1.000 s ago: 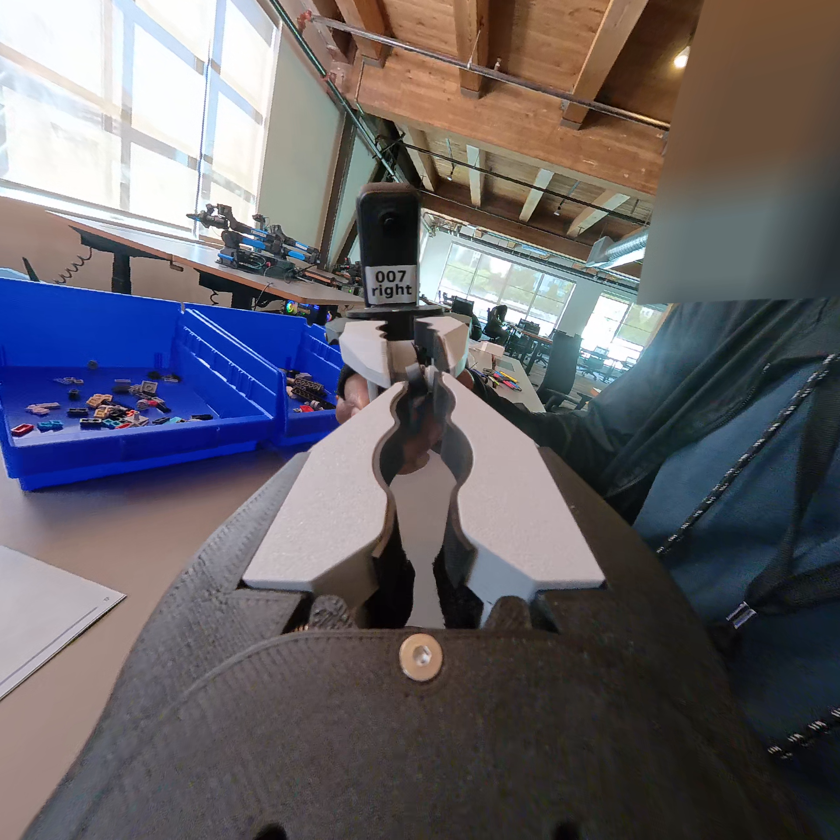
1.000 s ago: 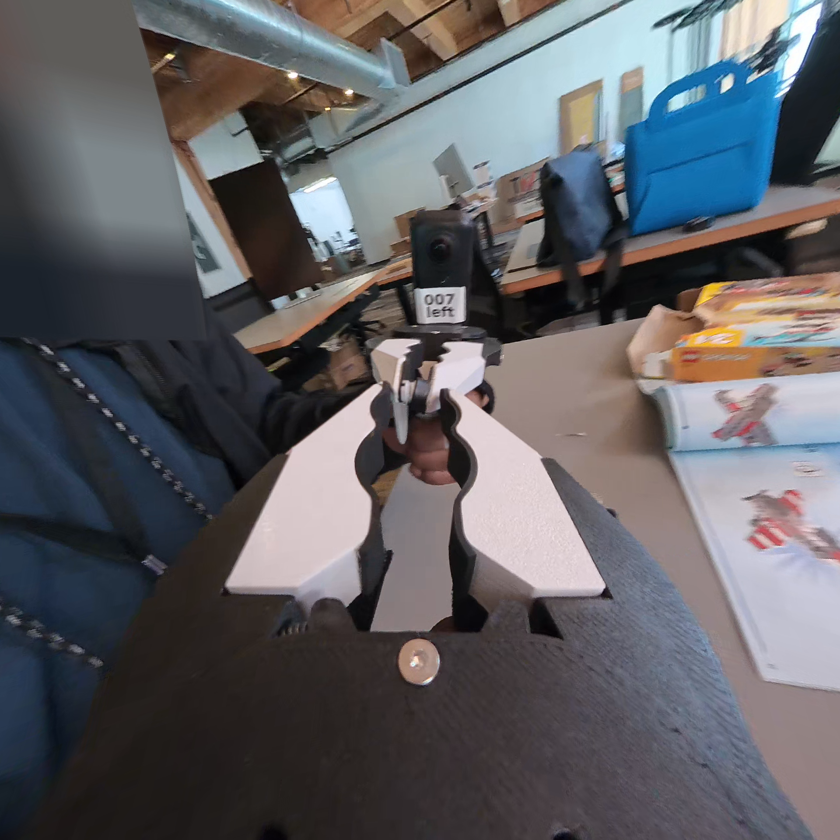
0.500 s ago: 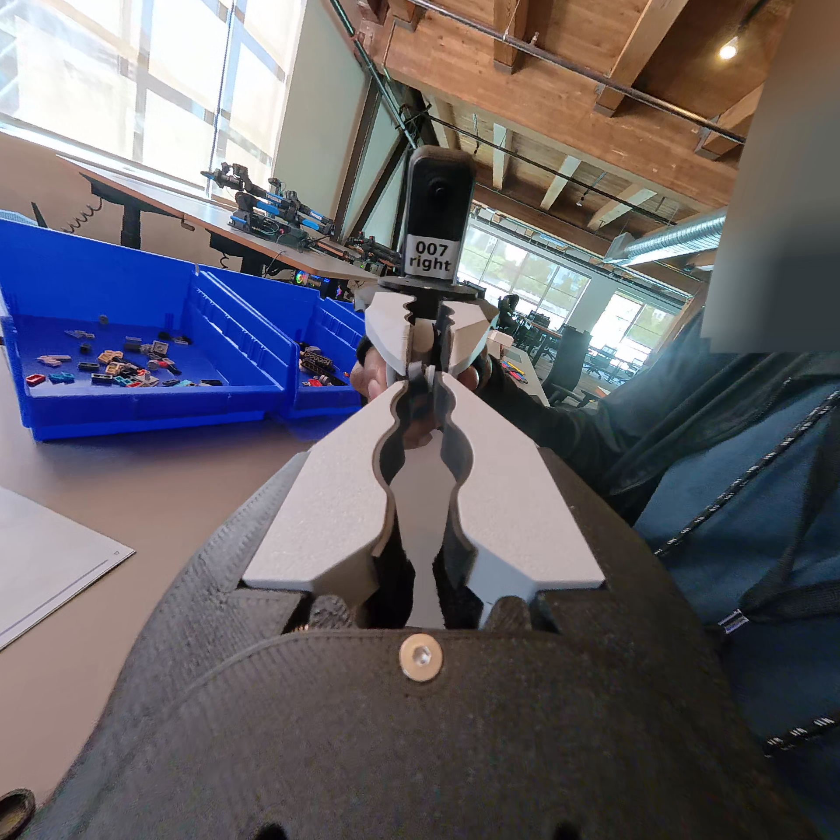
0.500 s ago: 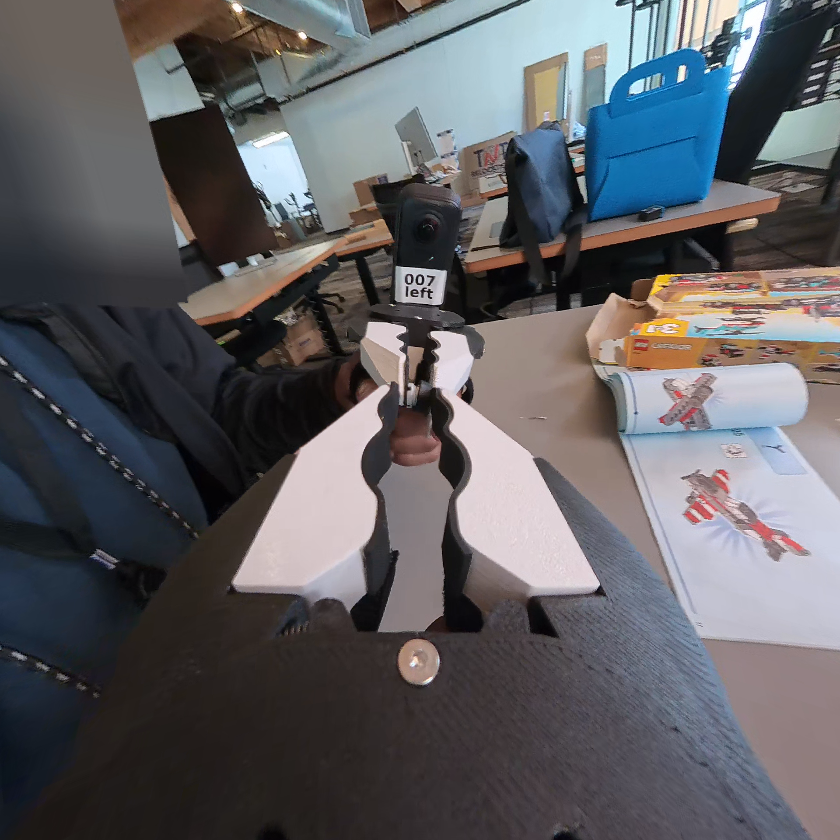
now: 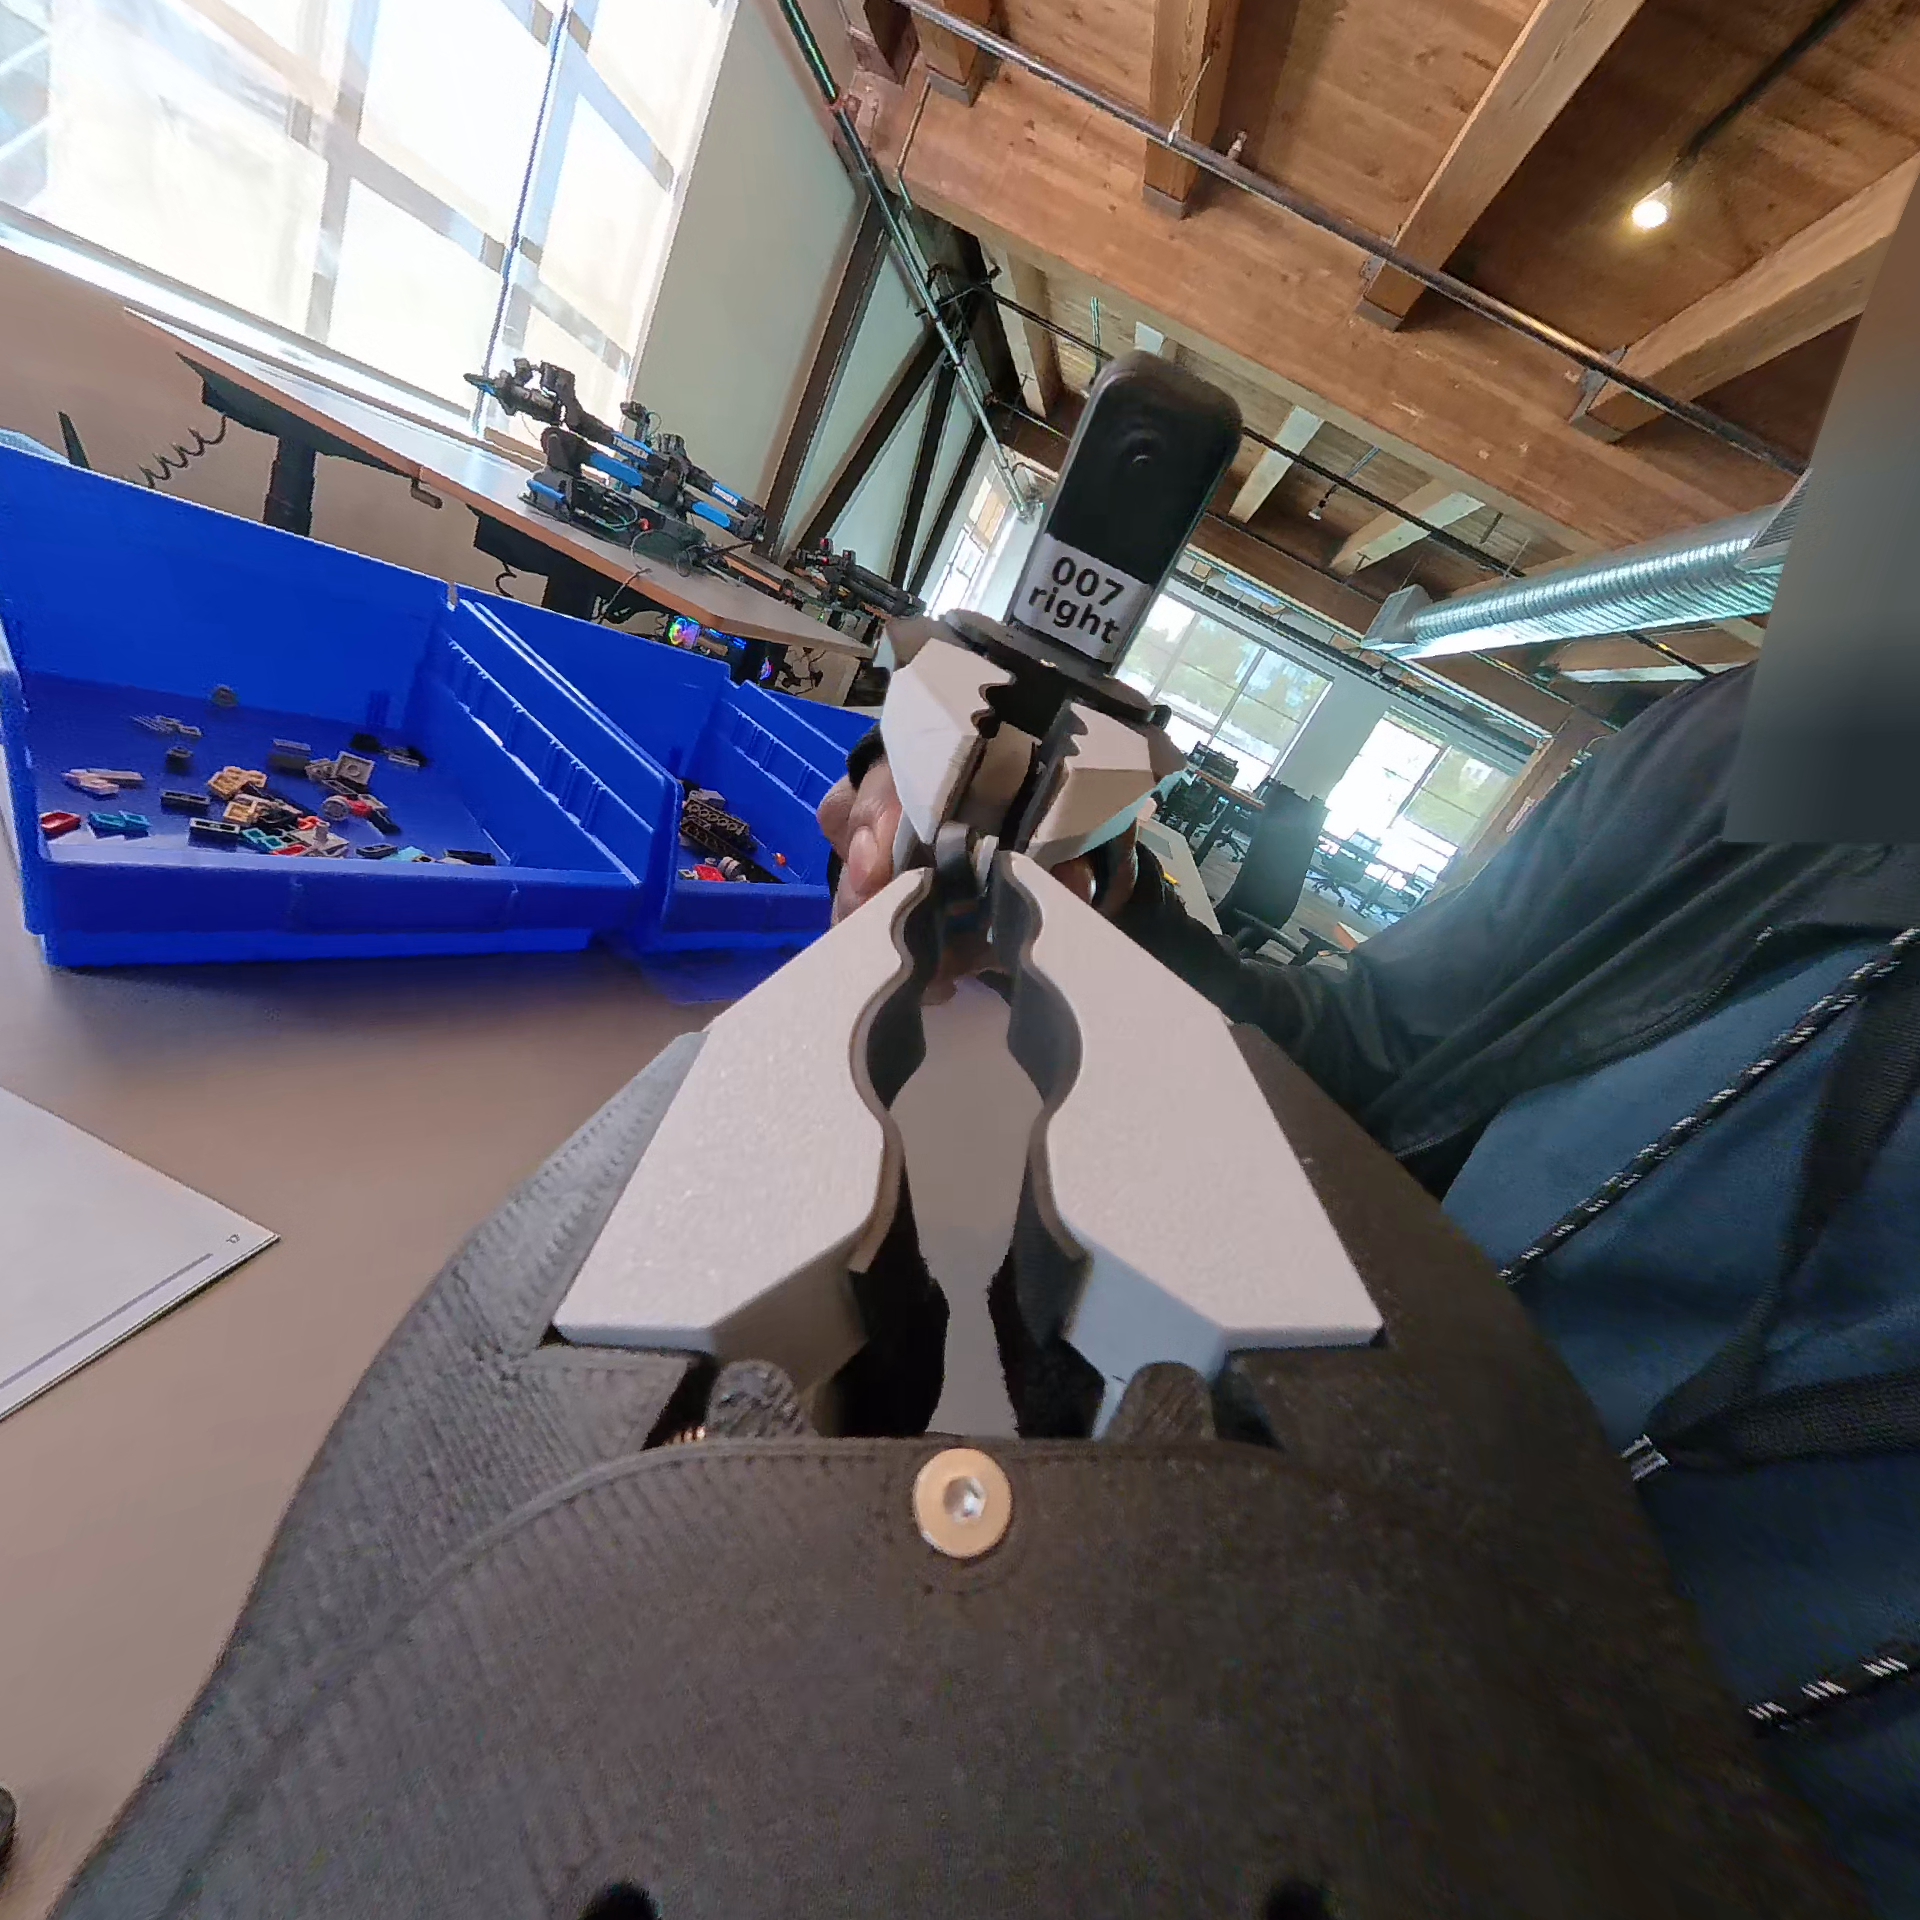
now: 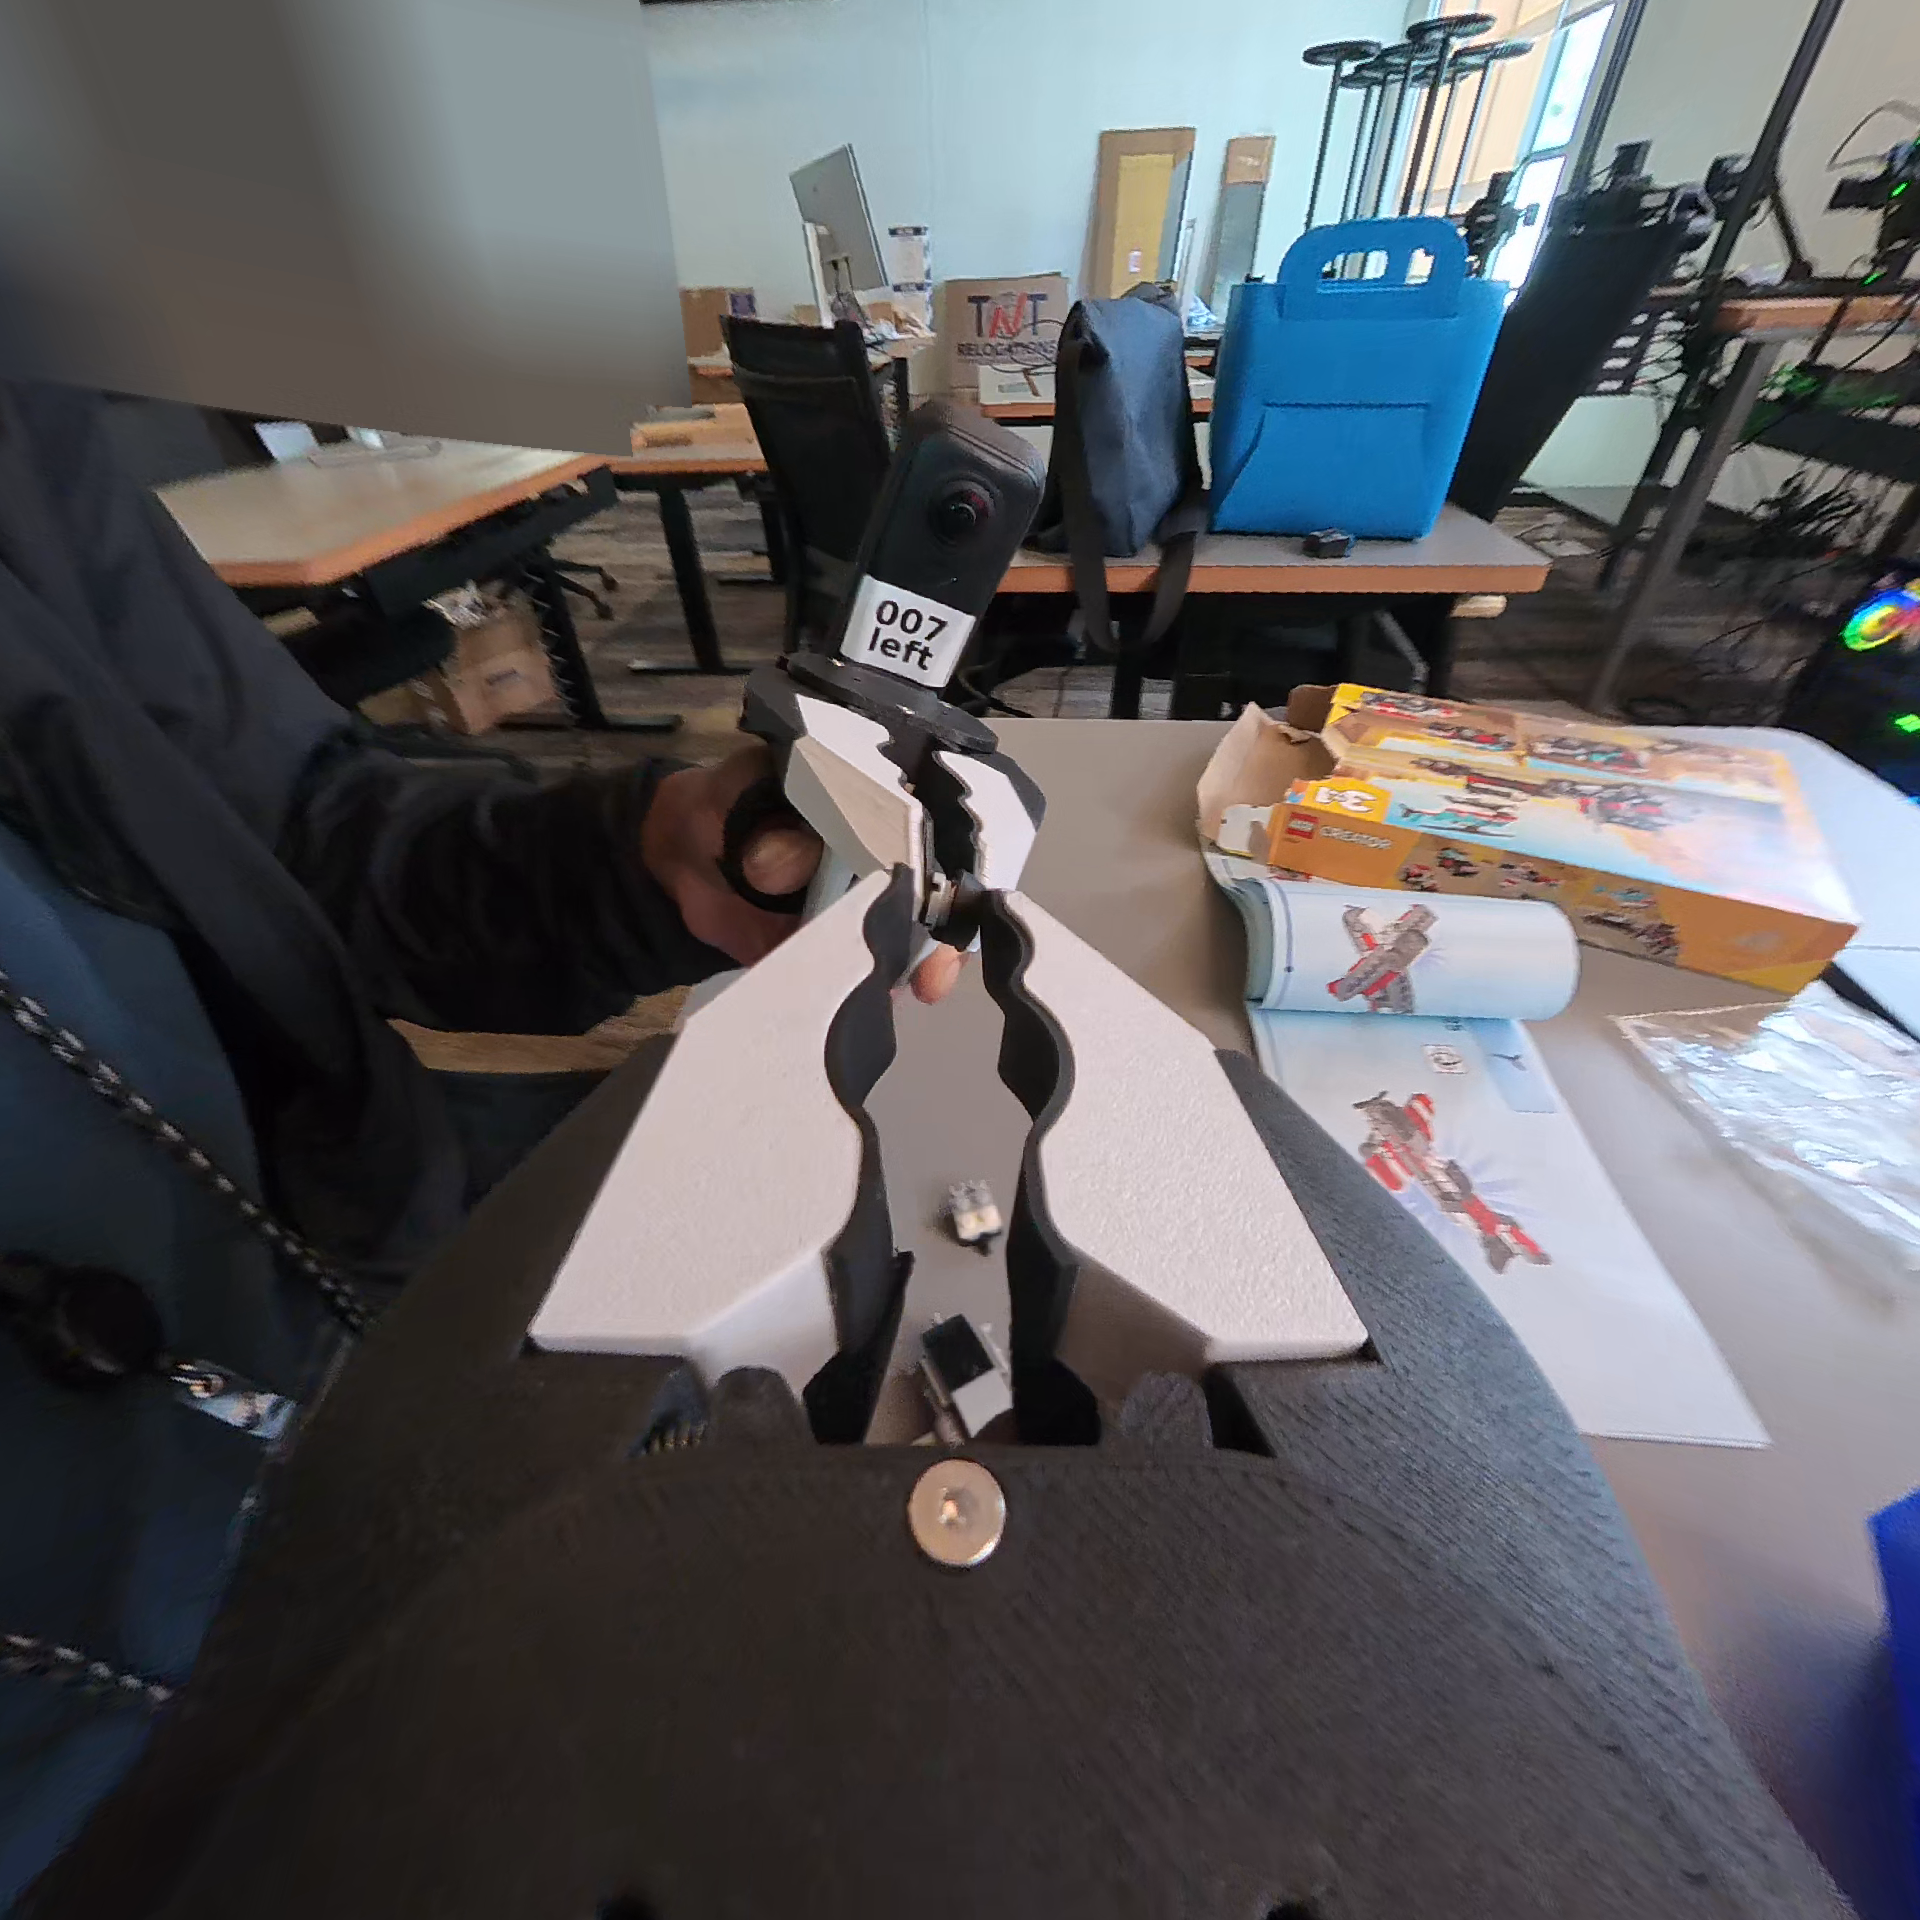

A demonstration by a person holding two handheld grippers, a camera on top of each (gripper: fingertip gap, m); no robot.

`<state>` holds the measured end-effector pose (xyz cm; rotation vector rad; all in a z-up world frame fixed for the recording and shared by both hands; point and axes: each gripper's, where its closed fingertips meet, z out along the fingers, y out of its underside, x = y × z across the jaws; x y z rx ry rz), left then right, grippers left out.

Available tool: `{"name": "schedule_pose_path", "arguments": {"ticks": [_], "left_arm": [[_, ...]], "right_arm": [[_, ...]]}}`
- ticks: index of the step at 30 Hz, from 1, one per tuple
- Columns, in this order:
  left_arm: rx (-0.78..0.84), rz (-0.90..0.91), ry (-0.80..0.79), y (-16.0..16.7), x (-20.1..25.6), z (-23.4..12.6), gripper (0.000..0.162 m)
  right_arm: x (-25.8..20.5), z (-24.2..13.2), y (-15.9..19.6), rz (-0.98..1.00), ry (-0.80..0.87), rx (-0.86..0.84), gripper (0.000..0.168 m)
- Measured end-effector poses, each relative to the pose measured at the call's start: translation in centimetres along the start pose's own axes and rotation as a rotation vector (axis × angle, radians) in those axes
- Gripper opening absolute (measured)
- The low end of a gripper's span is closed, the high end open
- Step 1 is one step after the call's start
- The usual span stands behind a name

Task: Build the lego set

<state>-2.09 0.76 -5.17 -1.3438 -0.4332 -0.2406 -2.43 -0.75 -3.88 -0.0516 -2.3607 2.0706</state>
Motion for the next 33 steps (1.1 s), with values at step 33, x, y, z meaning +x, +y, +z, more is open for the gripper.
{"name": "schedule_pose_path", "arguments": {"ticks": [33], "left_arm": [[-0.027,0.068,-0.001,0.2,0.5,0.1,0.008]], "right_arm": [[-0.4,-0.2,-0.1,0.286,-0.142,0.067,0.01]]}}
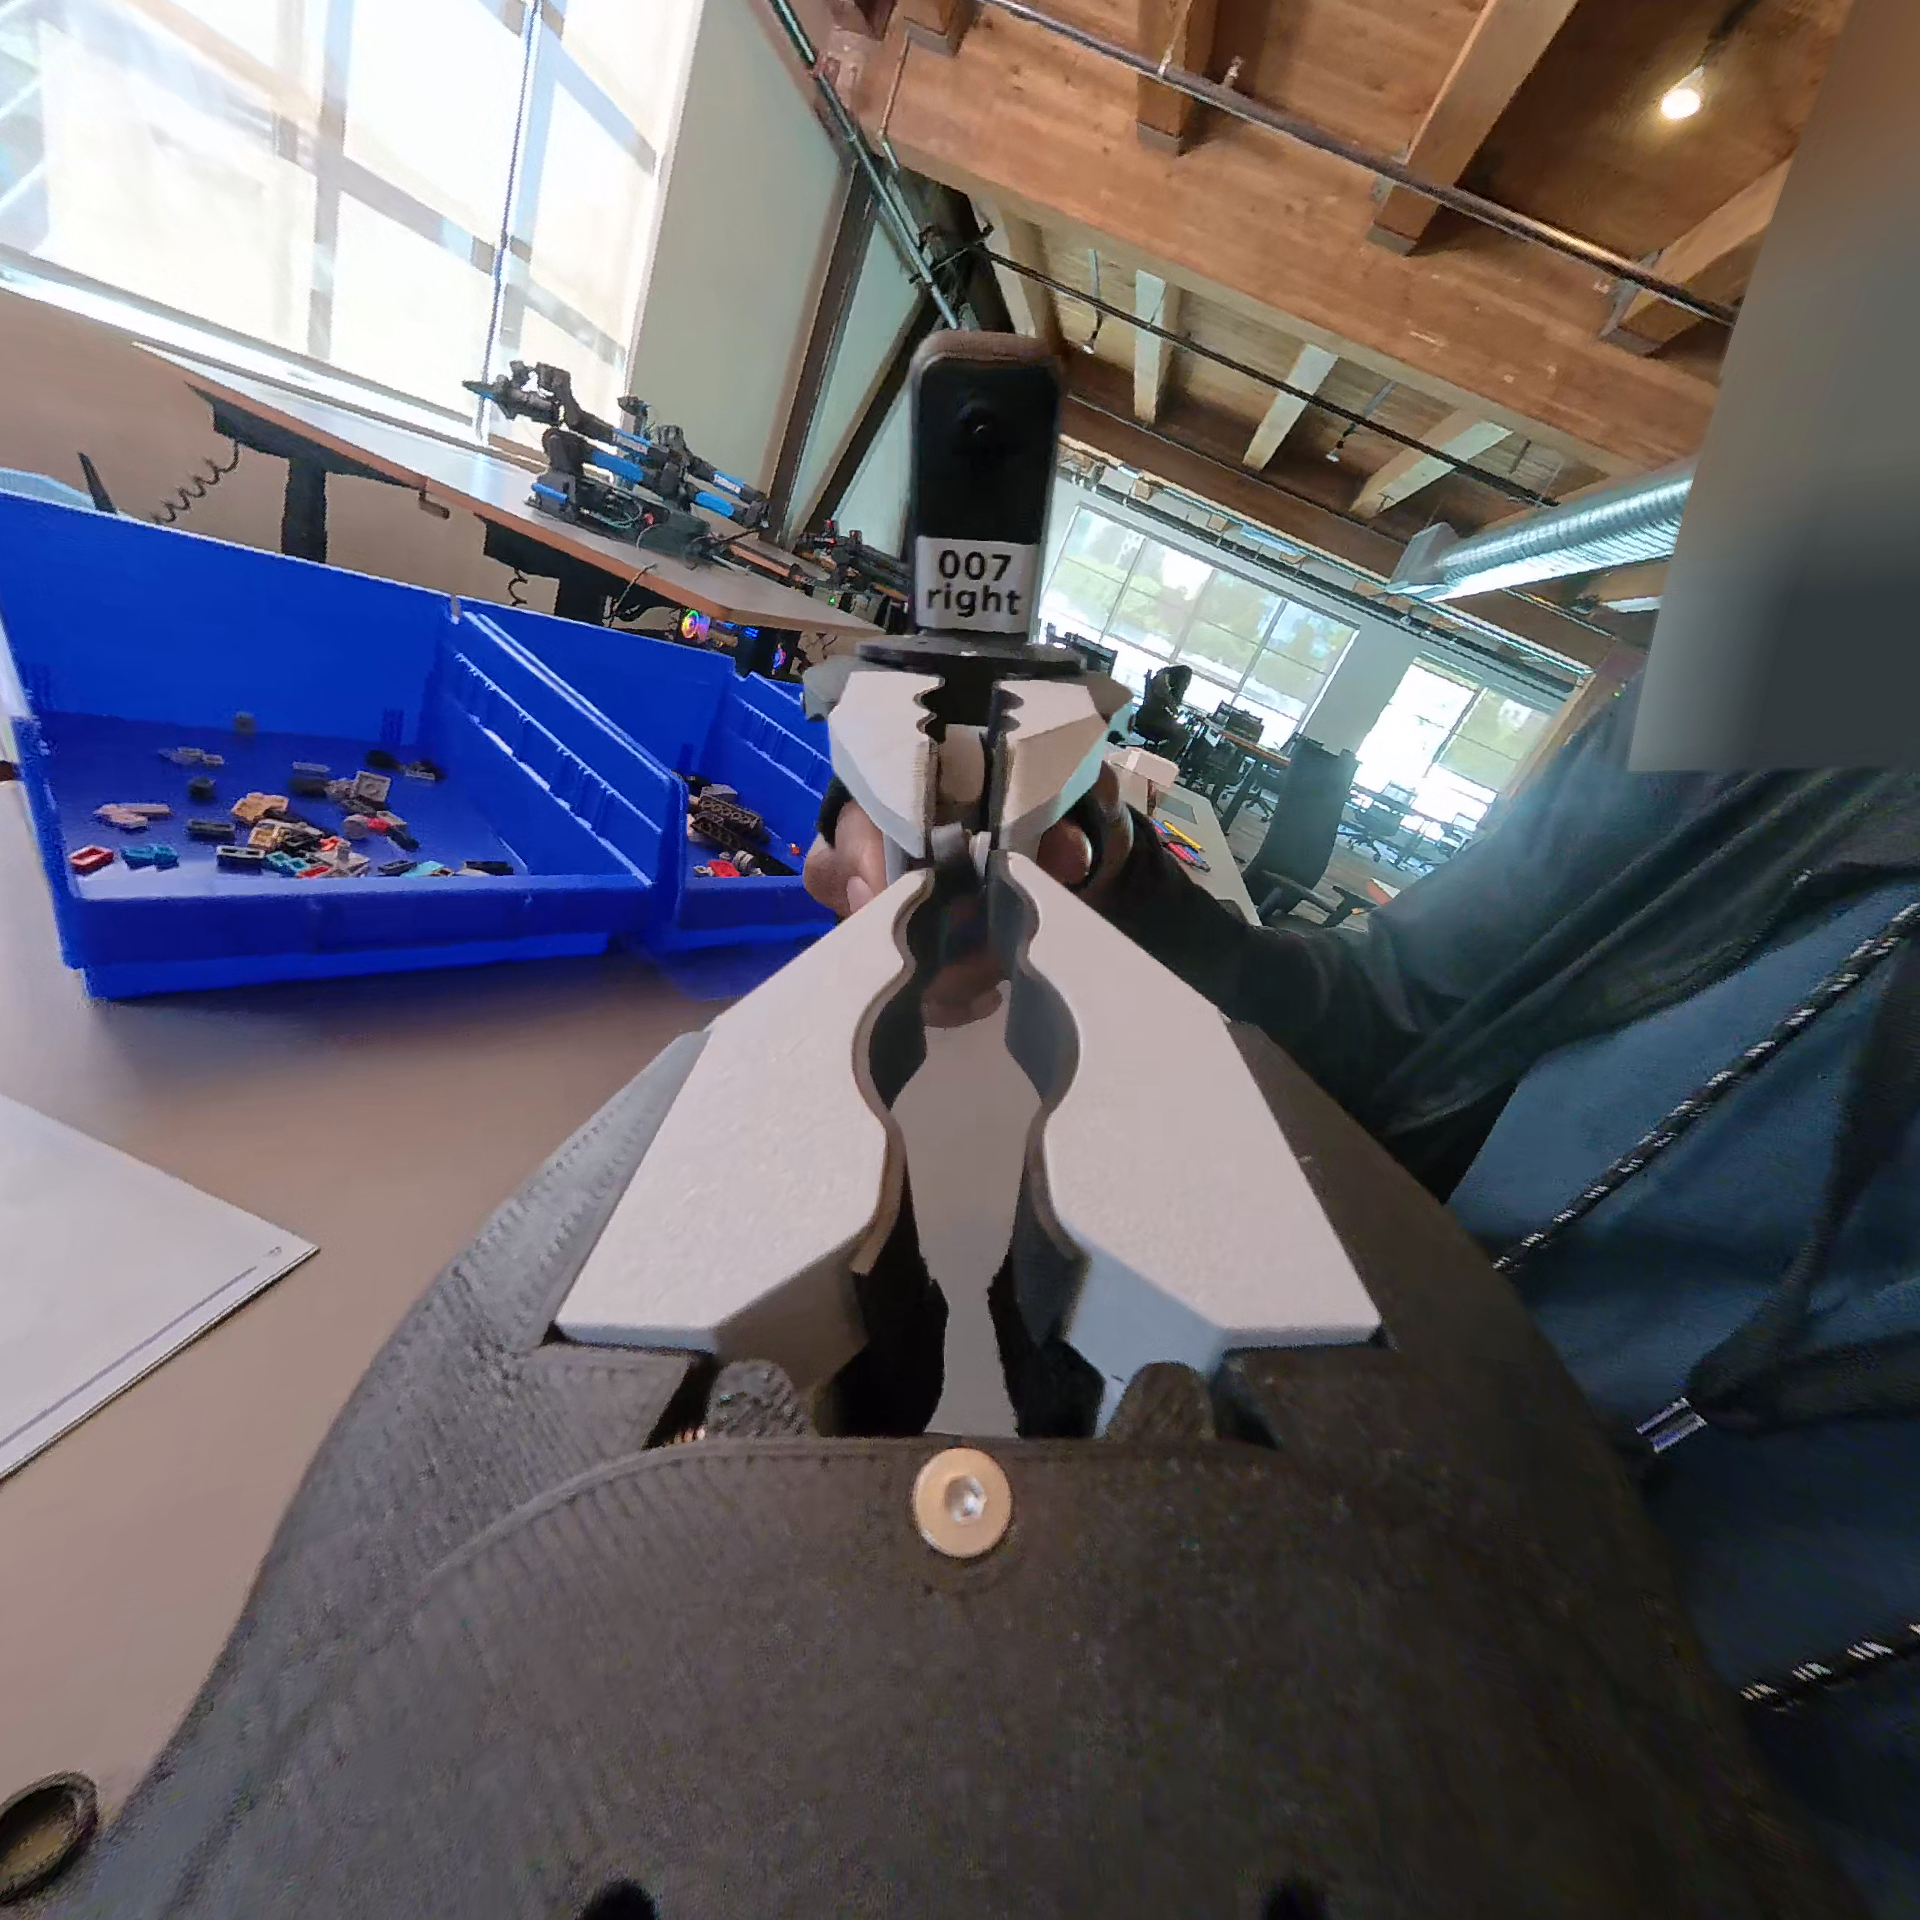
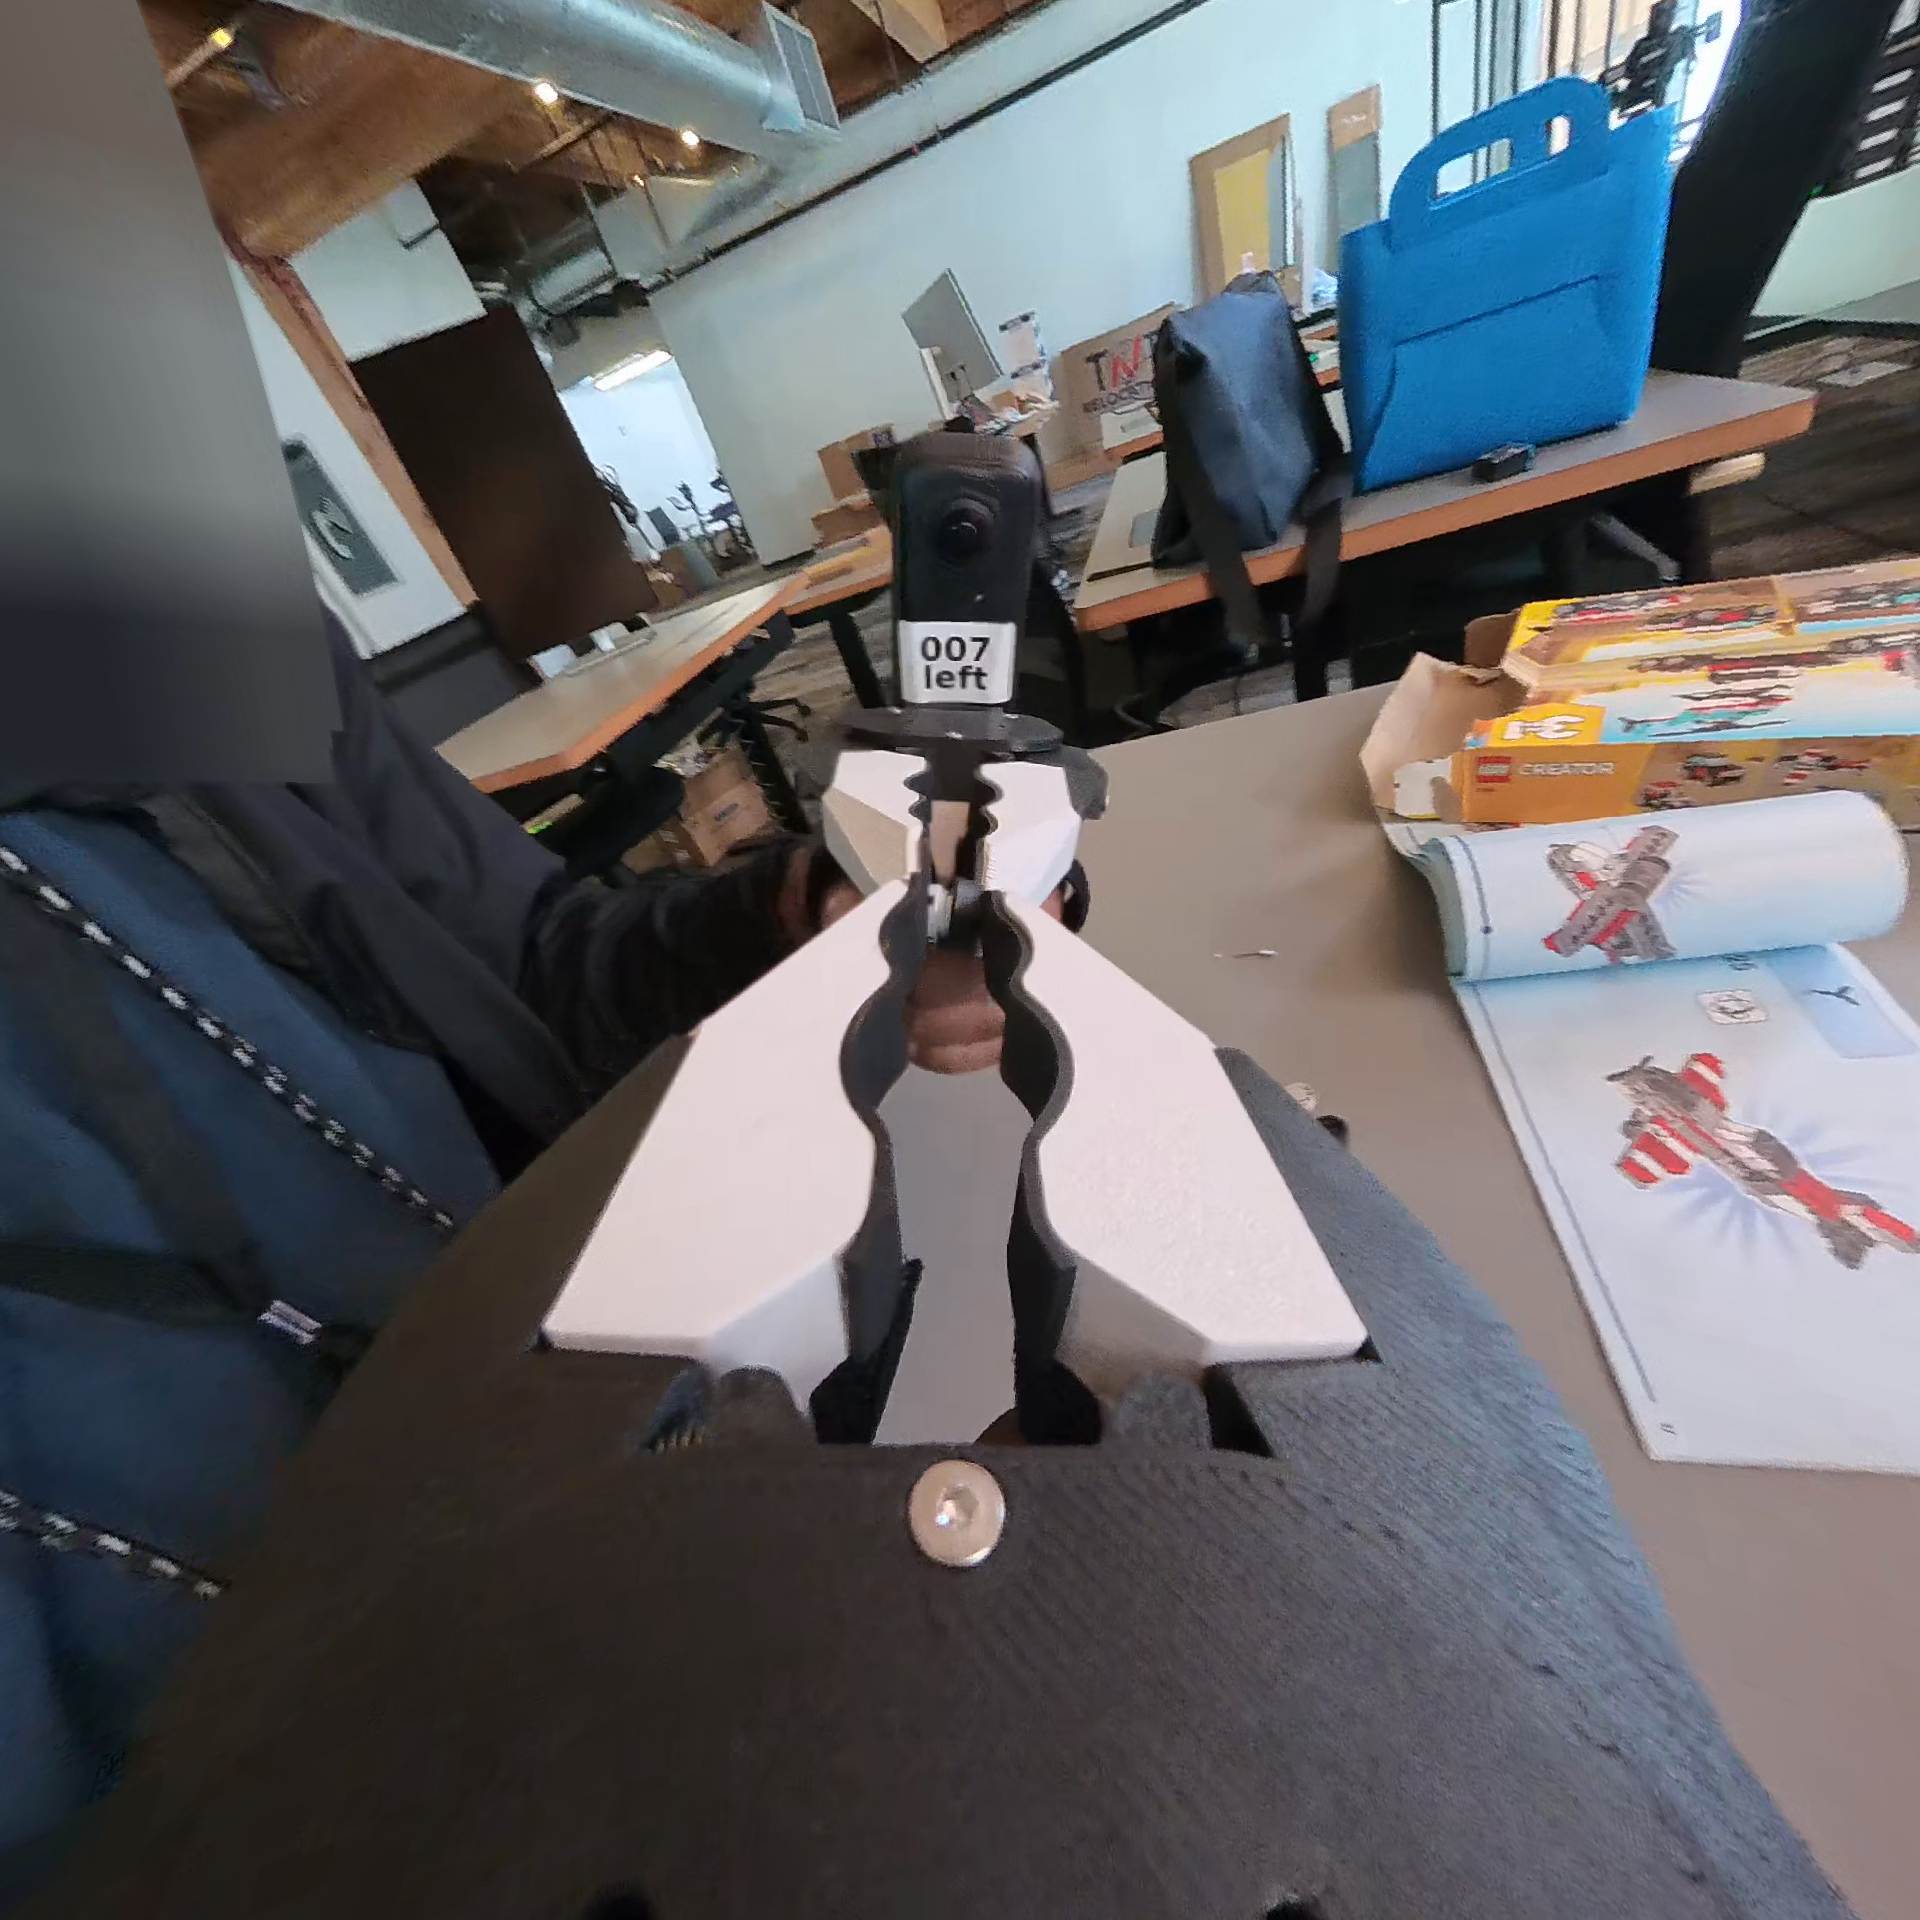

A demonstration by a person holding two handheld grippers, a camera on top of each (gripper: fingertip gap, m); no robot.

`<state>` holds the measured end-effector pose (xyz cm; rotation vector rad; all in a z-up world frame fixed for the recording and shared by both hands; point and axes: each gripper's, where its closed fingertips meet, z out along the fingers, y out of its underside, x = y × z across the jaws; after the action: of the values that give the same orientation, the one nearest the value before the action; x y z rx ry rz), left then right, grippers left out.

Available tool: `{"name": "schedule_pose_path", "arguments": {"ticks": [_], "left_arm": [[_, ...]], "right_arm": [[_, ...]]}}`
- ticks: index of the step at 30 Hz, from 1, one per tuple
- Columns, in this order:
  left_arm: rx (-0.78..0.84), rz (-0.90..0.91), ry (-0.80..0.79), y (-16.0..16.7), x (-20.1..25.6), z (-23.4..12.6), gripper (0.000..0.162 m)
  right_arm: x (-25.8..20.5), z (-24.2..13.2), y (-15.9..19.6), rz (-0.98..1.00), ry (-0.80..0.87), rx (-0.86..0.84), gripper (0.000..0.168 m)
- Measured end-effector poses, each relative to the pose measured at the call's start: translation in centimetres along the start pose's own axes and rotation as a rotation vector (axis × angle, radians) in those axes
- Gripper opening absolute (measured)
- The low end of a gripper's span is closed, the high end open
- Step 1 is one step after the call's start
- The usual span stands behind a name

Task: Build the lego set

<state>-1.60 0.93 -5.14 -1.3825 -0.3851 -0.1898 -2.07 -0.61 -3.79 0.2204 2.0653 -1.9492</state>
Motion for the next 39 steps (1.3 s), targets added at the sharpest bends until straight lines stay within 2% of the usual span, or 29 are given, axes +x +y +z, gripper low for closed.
{"name": "schedule_pose_path", "arguments": {"ticks": [6,18,20,23,28,33,39], "left_arm": [[0.001,-0.043,-0.028,0.0,-0.7,-0.1,0.008],[0.033,-0.083,-0.006,-0.5,-0.3,0.0,0.008],[0.04,-0.06,0.002,-0.7,0.0,-0.1,0.007],[0.048,-0.006,0.018,-1.0,0.5,-0.2,0.007],[0.043,0.062,0.057,-1.1,1.7,-0.2,0.007],[0.022,0.078,0.06,-0.7,1.8,-0.1,0.007],[-0.001,0.04,0.01,-0.4,0.8,0.0,0.008]], "right_arm": [[0.8,0.1,0.2,-0.148,0.118,-0.048,0.009],[0.5,0.0,-0.5,-0.403,0.217,-0.065,0.009],[0.2,-0.1,-0.8,-0.368,0.192,-0.04,0.009],[-0.3,0.1,-1.1,-0.189,0.085,0.036,0.011],[-1.0,0.3,-0.9,0.016,-0.059,0.076,0.024],[-1.7,0.5,-0.5,0.076,-0.116,0.048,0.017],[-0.8,0.3,-0.4,0.042,-0.032,0.006,0.011]]}}
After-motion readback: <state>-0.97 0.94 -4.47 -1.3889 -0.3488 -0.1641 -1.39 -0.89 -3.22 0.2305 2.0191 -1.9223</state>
